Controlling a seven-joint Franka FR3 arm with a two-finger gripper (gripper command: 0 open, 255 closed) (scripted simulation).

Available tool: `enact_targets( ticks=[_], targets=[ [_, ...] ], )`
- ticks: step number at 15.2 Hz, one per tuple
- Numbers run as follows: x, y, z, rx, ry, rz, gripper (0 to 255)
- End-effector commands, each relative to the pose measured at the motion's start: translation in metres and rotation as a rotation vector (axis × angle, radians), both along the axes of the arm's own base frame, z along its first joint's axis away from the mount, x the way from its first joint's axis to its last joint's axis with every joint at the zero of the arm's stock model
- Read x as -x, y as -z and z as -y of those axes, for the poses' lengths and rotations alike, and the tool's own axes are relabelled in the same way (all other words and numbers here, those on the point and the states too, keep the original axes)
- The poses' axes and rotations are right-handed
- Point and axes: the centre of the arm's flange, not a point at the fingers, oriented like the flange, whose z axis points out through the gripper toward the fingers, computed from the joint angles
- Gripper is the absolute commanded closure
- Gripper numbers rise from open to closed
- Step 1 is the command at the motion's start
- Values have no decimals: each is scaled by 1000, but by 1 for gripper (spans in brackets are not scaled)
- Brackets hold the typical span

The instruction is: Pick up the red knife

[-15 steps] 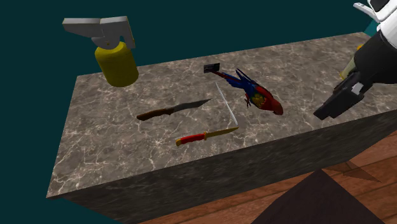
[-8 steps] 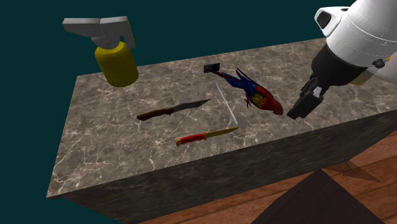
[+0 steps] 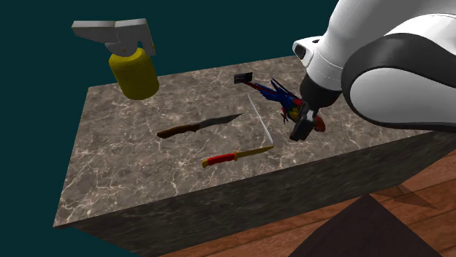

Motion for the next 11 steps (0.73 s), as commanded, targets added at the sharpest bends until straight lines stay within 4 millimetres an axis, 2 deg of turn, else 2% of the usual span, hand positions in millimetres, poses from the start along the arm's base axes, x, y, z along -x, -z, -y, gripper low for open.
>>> enact_targets(
  ticks=[1, 11],
  targets=[
    [-17, 20, -7, -2, -69, -10, 0],
    [-92, 109, -69, -14, -400, -58, 0]
  ],
)
